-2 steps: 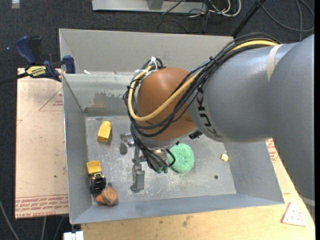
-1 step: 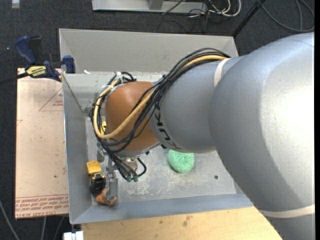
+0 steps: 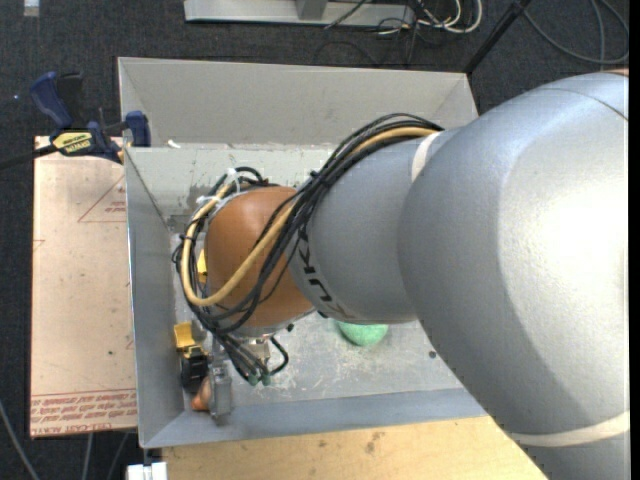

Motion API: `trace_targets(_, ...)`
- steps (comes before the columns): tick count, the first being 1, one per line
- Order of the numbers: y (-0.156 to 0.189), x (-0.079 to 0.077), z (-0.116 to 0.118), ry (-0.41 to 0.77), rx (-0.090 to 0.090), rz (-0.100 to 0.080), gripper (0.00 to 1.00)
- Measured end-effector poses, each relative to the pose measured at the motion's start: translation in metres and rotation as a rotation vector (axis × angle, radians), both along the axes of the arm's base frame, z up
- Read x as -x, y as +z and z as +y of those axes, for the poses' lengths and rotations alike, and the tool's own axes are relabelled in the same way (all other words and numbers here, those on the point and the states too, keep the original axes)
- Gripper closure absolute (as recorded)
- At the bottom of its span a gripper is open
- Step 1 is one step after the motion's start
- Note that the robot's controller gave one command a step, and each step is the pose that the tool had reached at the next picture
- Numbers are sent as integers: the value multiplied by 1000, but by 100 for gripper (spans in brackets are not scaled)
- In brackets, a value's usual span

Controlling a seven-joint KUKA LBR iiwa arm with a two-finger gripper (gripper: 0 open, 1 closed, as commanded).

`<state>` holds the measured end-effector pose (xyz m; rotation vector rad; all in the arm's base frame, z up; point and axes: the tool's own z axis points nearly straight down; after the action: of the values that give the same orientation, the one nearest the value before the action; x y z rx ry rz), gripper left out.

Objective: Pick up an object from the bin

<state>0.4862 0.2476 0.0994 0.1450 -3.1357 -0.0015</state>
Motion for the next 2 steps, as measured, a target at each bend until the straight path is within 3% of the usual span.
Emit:
trace_targets(1,-18,-3,-3,383,-2,-13,0)
trace_targets(2,-26,-3,-2,89,11,-7,100)
